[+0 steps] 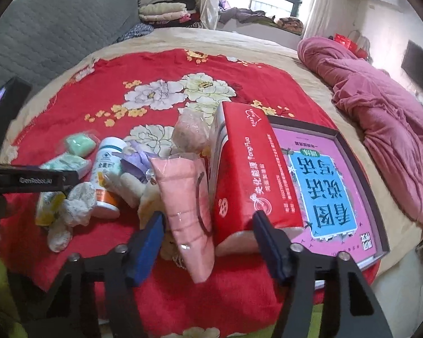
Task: Organize soft objects
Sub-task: 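Grasp the white-green pad pack with the left tool while the right tool grasps the pink mask pack, then carry both packs onto the pink book tray and open both tools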
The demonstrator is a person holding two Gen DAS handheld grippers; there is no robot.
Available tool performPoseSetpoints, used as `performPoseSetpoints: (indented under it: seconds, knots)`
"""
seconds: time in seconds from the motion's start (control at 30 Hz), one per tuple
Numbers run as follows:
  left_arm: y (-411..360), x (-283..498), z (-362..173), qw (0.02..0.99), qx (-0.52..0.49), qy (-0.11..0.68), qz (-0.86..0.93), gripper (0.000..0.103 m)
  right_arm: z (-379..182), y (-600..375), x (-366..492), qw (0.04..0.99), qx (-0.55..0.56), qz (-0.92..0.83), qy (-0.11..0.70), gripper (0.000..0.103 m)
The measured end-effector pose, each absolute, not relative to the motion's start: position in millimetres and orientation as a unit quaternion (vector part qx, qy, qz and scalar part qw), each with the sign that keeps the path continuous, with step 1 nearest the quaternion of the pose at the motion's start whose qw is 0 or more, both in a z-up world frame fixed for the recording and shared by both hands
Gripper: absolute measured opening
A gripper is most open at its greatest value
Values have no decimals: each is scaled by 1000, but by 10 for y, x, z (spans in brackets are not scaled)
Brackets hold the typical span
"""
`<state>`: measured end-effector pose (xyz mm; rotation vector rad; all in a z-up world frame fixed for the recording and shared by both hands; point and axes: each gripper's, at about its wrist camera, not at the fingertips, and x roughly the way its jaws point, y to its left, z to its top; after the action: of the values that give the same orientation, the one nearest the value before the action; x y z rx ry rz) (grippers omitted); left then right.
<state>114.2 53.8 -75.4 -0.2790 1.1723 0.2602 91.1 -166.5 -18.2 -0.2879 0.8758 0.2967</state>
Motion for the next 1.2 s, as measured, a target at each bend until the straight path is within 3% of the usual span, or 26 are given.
performPoseSetpoints:
  seconds: [0.1, 0.17, 0.23, 0.3, 0.53, 0.83, 1.2]
  knots:
    - [573, 1145, -763, 816, -137, 549, 119, 75, -190, -1574, 908, 888, -168, 139, 406, 47]
    - [603, 1144, -768, 816, -144, 547, 117, 75, -200, -1517, 907, 887, -185, 137, 401, 27]
    - [636, 1140, -774, 816, -152, 546, 116, 71, -215, -1480, 912, 885, -192, 144, 399, 15]
    - [673, 1136, -771, 816, -157, 544, 115, 59, -224, -1459, 891, 884, -196, 150, 396, 13]
    - [824, 1051, -749, 819, -204, 526, 103, 53, -65, -1609, 868, 888, -138, 172, 403, 12]
    - [795, 831, -469, 835, -213, 500, 91, 52, 174, -1913, 851, 890, -34, 201, 407, 11]
    - [384, 715, 135, 868, -182, 459, 42, 52, 605, -2036, 742, 905, -11, 209, 371, 11]
